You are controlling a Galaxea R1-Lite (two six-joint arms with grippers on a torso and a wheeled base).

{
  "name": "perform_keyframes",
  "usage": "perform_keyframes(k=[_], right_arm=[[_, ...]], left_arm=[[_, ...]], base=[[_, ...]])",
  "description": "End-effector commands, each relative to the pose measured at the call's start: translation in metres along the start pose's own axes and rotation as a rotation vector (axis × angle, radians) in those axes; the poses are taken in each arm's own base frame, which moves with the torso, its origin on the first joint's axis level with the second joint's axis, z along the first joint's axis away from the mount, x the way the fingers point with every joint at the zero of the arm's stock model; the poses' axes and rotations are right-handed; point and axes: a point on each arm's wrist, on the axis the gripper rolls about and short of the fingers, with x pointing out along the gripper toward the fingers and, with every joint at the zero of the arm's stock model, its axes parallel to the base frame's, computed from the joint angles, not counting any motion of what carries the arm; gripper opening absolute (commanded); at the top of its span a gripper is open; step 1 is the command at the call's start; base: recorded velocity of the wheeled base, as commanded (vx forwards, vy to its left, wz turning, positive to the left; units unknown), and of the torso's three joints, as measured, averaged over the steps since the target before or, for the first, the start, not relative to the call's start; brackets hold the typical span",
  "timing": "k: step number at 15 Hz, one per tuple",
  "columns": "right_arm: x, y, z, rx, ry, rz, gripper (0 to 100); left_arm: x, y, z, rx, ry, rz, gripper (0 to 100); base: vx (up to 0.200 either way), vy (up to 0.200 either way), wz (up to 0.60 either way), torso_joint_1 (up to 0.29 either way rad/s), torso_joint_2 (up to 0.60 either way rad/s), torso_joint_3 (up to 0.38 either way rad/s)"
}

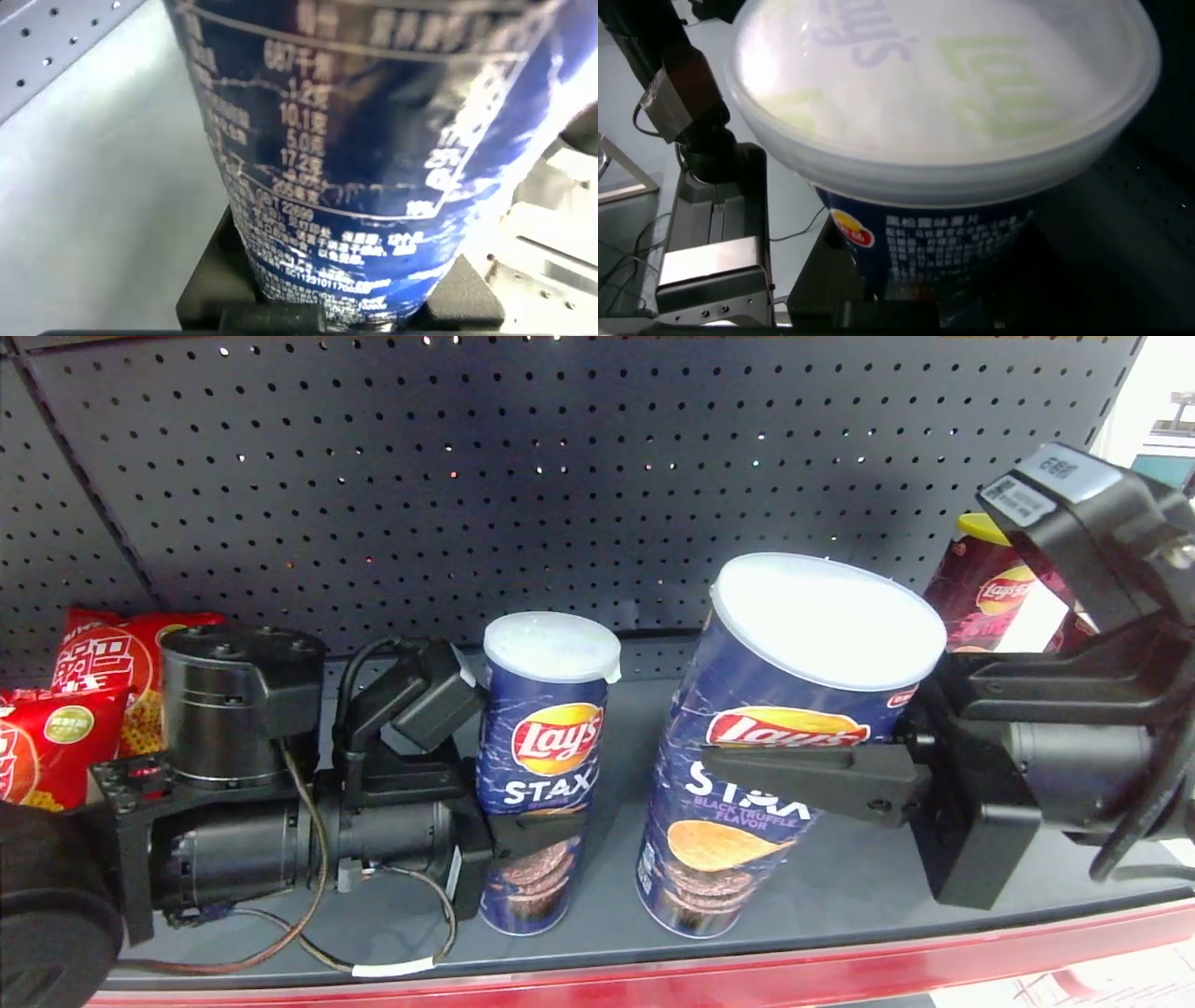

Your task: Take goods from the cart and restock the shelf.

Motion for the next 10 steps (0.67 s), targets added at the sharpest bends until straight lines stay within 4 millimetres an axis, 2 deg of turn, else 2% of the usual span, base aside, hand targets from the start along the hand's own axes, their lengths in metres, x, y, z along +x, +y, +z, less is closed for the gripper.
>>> perform_keyframes(k=[1,3,6,10], right_arm=[[0.001,-0.001,0.0,0.001,0.001,-0.001,0],[0.001,-0.001,-0.001,0.001,0.002,0.001,0],[0.002,-0.001,-0.001,0.001,0.002,0.001,0],[0.002,-0.001,0.0,0.001,0.001,0.002,0]], left_arm=[[-0.004,-0.004,0.001,0.003,0.0,0.002,0],[0.001,0.0,0.001,-0.001,0.007,0.009,0],[0.012,0.008,0.014,0.001,-0.025,0.02,0],[0.03,0.017,0.008,-0.022,0.007,0.023,0]], base=[[0.0,0.0,0.0,0.0,0.0,0.0],[0.0,0.0,0.0,0.0,0.0,0.0],[0.0,0.0,0.0,0.0,0.0,0.0],[0.0,0.0,0.0,0.0,0.0,0.0]])
